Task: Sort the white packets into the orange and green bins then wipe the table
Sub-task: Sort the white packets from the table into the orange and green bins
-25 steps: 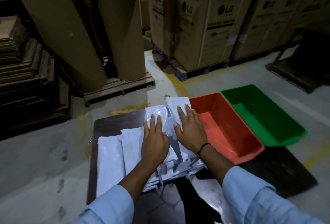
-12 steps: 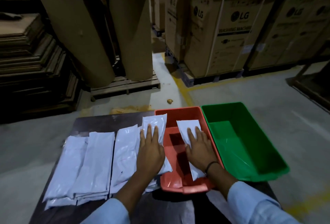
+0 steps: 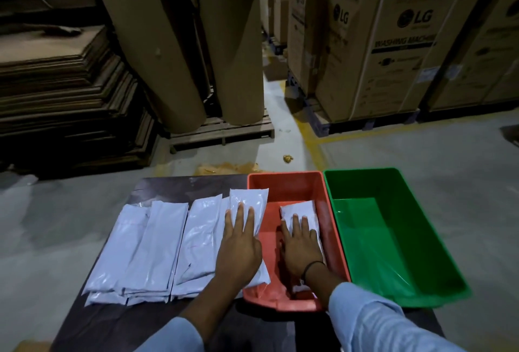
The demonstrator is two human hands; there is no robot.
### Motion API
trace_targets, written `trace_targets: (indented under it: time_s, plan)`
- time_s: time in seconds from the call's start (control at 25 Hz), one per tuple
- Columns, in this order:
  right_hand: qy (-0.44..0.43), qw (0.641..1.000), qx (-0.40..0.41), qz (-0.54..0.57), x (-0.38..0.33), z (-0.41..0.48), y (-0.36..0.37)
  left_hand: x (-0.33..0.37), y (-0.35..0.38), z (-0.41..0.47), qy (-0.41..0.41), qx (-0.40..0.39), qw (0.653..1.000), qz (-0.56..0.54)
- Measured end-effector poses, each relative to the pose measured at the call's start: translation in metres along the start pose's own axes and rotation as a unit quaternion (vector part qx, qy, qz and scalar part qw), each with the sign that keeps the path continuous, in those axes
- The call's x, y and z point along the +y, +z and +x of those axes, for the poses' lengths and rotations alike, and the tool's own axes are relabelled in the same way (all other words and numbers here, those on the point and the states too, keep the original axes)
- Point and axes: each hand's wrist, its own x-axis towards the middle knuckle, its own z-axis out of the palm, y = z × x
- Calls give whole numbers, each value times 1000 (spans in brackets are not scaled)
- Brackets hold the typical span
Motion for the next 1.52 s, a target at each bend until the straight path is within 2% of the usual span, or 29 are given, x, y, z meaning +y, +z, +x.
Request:
trace_targets:
  time_s: [0.16,0.36,0.48,0.52,0.6,0.64,0.68,0.72,0.84,1.0,1.16,1.32,1.52]
  plan:
    - [10,997,-82,-10,11,4,6,2,0,-3,-2,20,1000,-5]
    - [18,995,-101,-7,13,5,3,1,1,-2,-7,7,1000,3]
    - [16,994,-105,36,10,1,-10,-2,4,-3,-14,-7,1000,-13]
    - [-3,996,-61,65,10,-3,-21,-1,4,-3,-24,-15,999,-28]
    - [-72,986,116,93,15,-15,-45,4,2,0,-25,-11,998,-49]
    - [-95,969,209,90,21,-20,-55,10,1,2,-16,-4,999,-47]
    - [-96,951,279,91,30,-23,-63,19,0,4,-3,0,999,-37]
    - [-74,946,300,96,41,-26,-68,27,1,7,11,-1,1000,-20]
    - [22,970,222,98,67,-32,-66,51,19,16,4,-84,995,47]
    - [9,985,161,68,76,-35,-49,53,53,17,-81,-183,976,89]
    - [23,985,149,88,75,-33,-48,51,73,13,-87,-249,960,90]
    - [18,985,145,90,75,-35,-49,47,87,12,-93,-239,964,77]
    - [7,985,148,89,75,-34,-48,39,96,8,-57,-284,944,157]
